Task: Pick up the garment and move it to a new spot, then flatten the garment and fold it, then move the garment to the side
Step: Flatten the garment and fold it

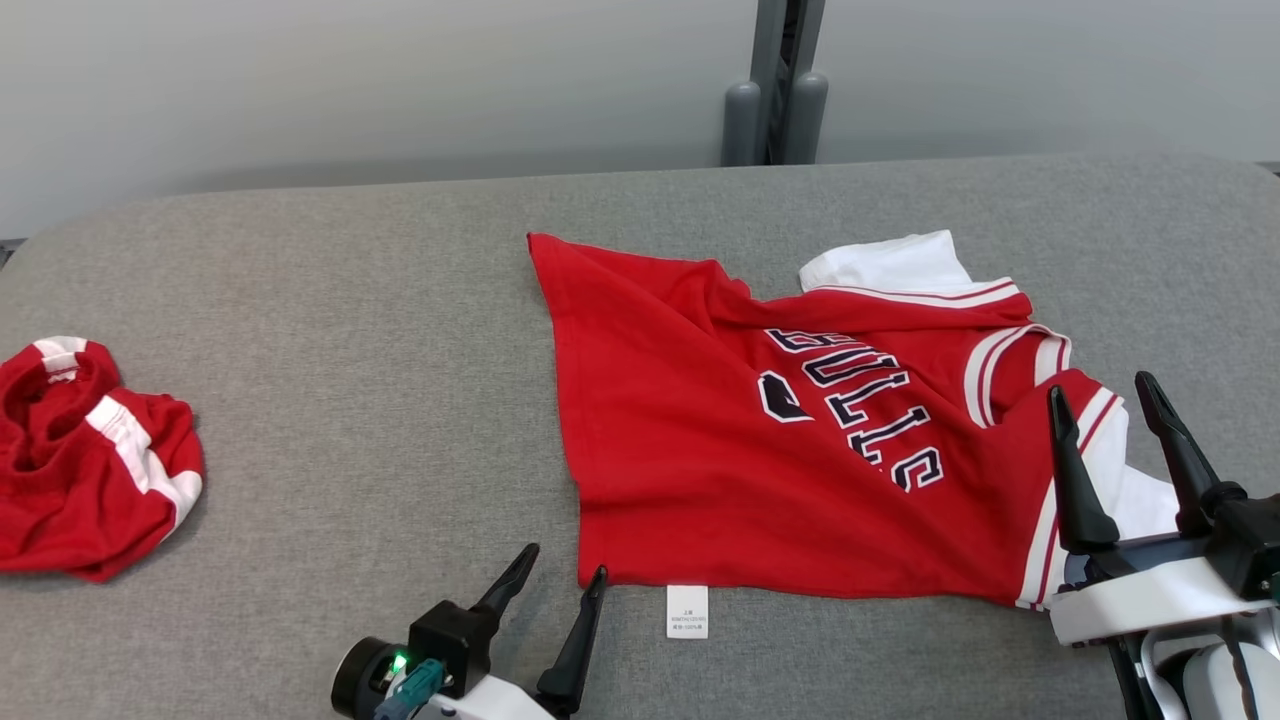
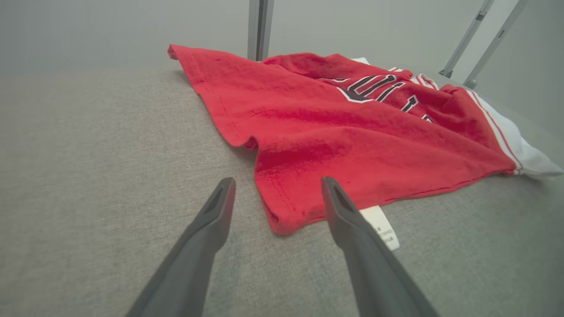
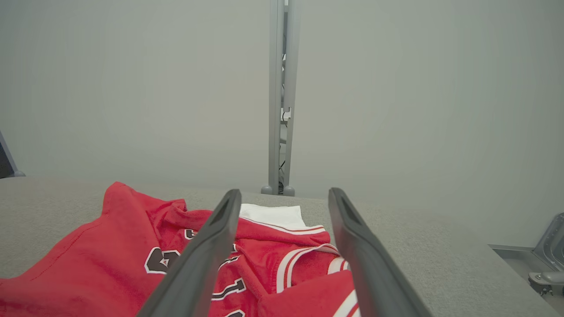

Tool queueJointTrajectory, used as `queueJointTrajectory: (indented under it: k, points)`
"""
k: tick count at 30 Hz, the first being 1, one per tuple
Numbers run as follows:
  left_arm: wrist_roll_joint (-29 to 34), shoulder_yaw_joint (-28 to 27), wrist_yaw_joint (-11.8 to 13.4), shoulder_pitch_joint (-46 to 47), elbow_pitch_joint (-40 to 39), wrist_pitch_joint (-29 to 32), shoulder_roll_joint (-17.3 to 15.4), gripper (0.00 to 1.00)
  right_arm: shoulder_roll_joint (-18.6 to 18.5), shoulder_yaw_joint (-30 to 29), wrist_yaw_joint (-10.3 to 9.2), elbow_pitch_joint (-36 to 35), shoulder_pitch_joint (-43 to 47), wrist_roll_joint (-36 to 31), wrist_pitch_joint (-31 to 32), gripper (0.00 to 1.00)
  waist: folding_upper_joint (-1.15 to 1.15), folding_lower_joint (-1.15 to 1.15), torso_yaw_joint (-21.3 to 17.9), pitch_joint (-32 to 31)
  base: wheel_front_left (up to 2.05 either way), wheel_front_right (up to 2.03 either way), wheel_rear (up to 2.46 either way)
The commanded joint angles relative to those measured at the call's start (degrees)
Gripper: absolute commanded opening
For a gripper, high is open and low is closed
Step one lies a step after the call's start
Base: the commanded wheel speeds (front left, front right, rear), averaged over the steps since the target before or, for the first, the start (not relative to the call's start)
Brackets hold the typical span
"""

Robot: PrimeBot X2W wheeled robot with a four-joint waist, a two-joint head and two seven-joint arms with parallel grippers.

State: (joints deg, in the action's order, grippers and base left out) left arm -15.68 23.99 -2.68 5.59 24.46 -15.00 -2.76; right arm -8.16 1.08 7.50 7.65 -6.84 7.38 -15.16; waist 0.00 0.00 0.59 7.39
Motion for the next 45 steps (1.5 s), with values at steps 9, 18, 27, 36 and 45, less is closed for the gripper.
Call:
queueJointTrajectory:
  k: [9, 18, 27, 36, 45]
  points:
    - [-2.9, 3.0, 0.5, 4.4, 6.3, -0.2, -0.2, 1.00, 0.4, -0.2, -0.01, -0.1, -0.7, -0.2, -0.1, 1.00, 0.00, 0.00, -2.0, 2.2, 0.00, 0.00, 0.00]
    - [-4.5, 5.8, 1.5, 6.8, 9.8, -0.2, -0.2, 1.00, 0.5, -0.7, -0.01, 0.0, -0.8, 0.0, -0.1, 1.00, 0.00, 0.00, -2.6, 2.6, 0.00, 0.00, 0.00]
    - [-6.2, 7.7, 1.1, 8.7, 12.3, -0.1, -0.2, 0.00, 0.9, -1.5, -0.01, 0.1, -1.2, -0.5, -0.1, 1.00, 0.00, 0.00, -1.9, 3.4, 0.00, 0.00, 0.00]
    - [-5.2, 5.7, 1.5, 8.6, 9.9, -0.1, -0.3, 0.00, 1.3, -3.2, -0.01, 1.8, -1.0, -1.3, -0.1, 1.00, 0.00, 0.00, -1.0, 3.1, 0.00, 0.00, 0.00]
    - [-2.8, 1.8, 1.4, 6.5, 6.6, -0.1, -0.5, 0.00, 3.3, -13.2, -0.01, 12.2, -2.0, -1.1, -0.1, 1.00, 0.00, 0.00, 0.5, 2.4, 0.00, 0.00, 0.00]
